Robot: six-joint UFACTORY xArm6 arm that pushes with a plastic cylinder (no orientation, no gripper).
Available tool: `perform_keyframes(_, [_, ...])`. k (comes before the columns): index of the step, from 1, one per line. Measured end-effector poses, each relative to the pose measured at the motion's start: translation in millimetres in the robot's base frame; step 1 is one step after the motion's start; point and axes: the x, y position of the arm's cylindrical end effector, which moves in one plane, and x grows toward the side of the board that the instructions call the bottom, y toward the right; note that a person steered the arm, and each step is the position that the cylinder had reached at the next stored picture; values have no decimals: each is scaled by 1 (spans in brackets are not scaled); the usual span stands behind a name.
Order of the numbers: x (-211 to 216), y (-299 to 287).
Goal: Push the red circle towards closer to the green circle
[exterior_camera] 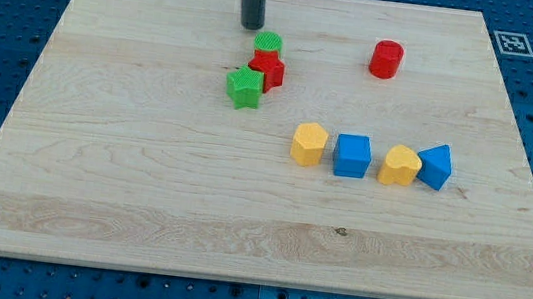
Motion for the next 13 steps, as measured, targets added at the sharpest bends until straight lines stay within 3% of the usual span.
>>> perform_keyframes(2, [-14,141])
perform_keyframes(3, [14,215])
perform_keyframes(4, [52,247])
perform_keyframes(5, [79,242])
perform_keyframes(8, [55,95])
perform_keyframes(10, [51,137])
perform_keyframes(13, [16,78])
